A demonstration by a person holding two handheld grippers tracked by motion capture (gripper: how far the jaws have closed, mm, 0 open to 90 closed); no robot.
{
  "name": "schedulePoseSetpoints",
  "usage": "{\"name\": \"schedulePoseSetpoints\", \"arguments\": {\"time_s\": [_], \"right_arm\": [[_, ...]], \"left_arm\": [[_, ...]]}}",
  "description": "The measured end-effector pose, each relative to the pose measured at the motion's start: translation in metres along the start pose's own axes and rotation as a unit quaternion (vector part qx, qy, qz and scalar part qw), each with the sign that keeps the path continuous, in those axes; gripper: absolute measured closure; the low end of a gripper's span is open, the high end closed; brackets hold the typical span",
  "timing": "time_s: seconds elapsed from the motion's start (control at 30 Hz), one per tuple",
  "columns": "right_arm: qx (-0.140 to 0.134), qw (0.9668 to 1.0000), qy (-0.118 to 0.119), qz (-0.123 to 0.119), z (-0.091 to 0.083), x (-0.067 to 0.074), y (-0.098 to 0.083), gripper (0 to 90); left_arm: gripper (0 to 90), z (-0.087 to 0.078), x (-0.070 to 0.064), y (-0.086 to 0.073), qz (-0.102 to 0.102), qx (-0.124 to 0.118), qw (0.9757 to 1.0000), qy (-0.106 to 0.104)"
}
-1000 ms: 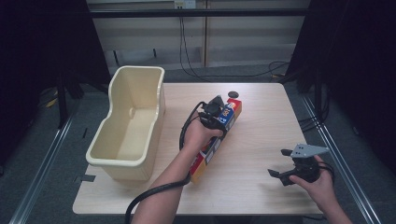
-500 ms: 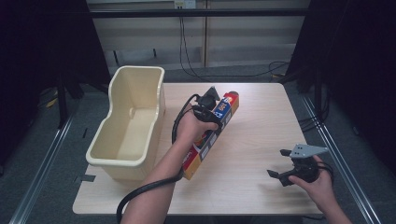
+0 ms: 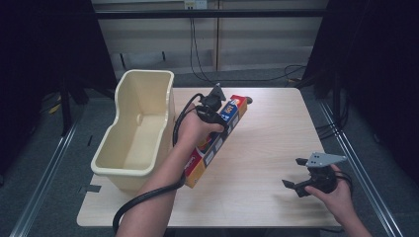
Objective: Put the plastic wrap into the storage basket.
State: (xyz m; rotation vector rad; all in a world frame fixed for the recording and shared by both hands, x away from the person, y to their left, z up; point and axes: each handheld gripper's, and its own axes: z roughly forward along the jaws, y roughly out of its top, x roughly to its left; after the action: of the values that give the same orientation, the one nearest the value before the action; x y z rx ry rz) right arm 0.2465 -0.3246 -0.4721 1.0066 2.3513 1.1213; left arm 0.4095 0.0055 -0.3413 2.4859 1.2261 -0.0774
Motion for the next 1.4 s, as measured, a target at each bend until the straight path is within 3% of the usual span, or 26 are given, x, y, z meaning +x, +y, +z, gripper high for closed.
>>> {"name": "schedulePoseSetpoints", "arguments": {"time_s": [0.37,1.4], "right_arm": [[0.000,1.0000,-0.002,-0.001,0.000,0.000,0.000,4.5],[0.002,1.0000,-0.001,-0.004,0.000,0.001,0.001,4.6]], "left_arm": [[40.2,-0.016,0.004,-0.001,-0.008,0.002,0.9999,-0.007],[40.4,-0.068,0.018,-0.004,-0.025,-0.002,0.9997,0.001]]}}
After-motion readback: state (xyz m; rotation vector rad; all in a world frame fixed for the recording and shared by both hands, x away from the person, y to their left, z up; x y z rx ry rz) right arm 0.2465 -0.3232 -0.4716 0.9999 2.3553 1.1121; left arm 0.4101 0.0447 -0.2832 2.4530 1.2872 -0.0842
